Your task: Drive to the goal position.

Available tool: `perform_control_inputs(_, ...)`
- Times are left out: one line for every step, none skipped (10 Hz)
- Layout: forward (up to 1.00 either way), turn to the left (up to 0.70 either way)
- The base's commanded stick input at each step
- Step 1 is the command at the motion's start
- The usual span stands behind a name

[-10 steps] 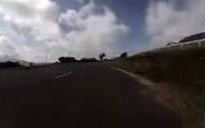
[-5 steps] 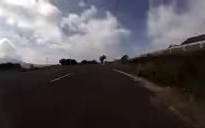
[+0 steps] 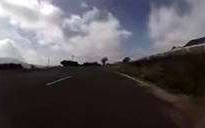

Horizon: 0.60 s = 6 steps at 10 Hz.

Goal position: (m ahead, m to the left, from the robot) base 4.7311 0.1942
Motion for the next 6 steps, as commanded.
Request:
perform_control_inputs(1.00, 0.00)
perform_control_inputs(1.00, 0.00)
perform_control_inputs(1.00, 0.00)
perform_control_inputs(1.00, 0.00)
perform_control_inputs(1.00, 0.00)
perform_control_inputs(1.00, 0.00)
